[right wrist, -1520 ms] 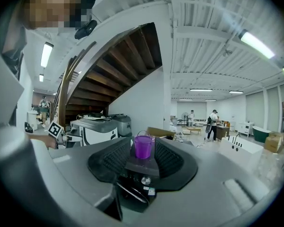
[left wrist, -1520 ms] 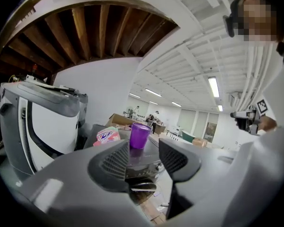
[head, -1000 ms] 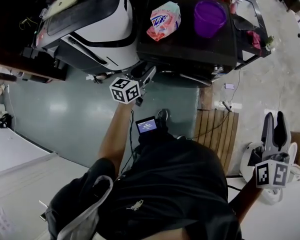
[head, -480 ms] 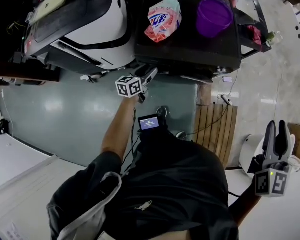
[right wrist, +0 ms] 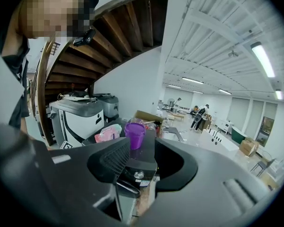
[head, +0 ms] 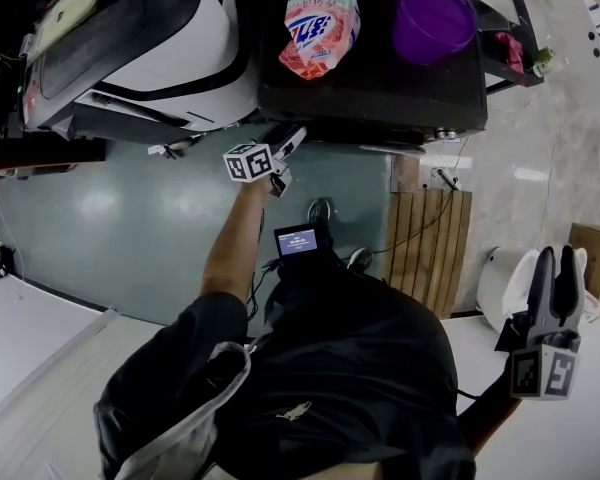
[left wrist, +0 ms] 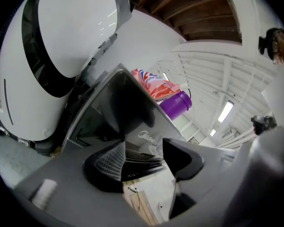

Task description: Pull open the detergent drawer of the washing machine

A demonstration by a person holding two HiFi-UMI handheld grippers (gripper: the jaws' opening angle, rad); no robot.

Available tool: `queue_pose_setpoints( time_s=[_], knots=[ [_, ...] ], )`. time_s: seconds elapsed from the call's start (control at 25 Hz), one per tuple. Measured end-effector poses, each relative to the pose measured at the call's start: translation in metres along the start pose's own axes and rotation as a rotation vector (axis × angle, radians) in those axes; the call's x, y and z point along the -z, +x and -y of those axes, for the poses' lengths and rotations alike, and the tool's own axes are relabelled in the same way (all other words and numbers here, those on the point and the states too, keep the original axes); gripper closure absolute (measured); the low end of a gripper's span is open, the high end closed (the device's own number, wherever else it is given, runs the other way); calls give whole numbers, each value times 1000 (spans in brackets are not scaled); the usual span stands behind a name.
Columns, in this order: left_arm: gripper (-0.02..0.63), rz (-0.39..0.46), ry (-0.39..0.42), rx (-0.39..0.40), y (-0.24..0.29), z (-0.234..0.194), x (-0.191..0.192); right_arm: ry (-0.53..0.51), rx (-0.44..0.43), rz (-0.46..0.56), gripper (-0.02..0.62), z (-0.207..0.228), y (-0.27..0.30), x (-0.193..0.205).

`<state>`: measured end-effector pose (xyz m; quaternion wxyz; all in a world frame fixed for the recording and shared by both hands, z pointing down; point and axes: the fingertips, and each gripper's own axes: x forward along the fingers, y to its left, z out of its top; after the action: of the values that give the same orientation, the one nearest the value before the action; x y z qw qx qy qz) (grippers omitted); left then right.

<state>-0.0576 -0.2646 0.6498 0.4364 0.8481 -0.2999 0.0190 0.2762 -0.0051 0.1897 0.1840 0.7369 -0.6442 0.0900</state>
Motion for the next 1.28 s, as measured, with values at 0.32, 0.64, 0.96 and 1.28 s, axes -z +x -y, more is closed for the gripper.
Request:
queue_pose_setpoints(
  time_s=[0.32,0.64,0.96,1.28],
  knots=[
    [316,52,-95,111,2,-12,6,-17,-56,-89,449,-22,40,8],
    [311,147,-249,217,-3,-22,0,-12,-117,-161,449,-43,81,19],
    [301,280,-330,371,2,-26,-18,-6,-135,-246,449,-52,104,43],
    [276,435,-259,500,-9,-28,-16,23,-187,-414,449,-74,131,135]
  ],
)
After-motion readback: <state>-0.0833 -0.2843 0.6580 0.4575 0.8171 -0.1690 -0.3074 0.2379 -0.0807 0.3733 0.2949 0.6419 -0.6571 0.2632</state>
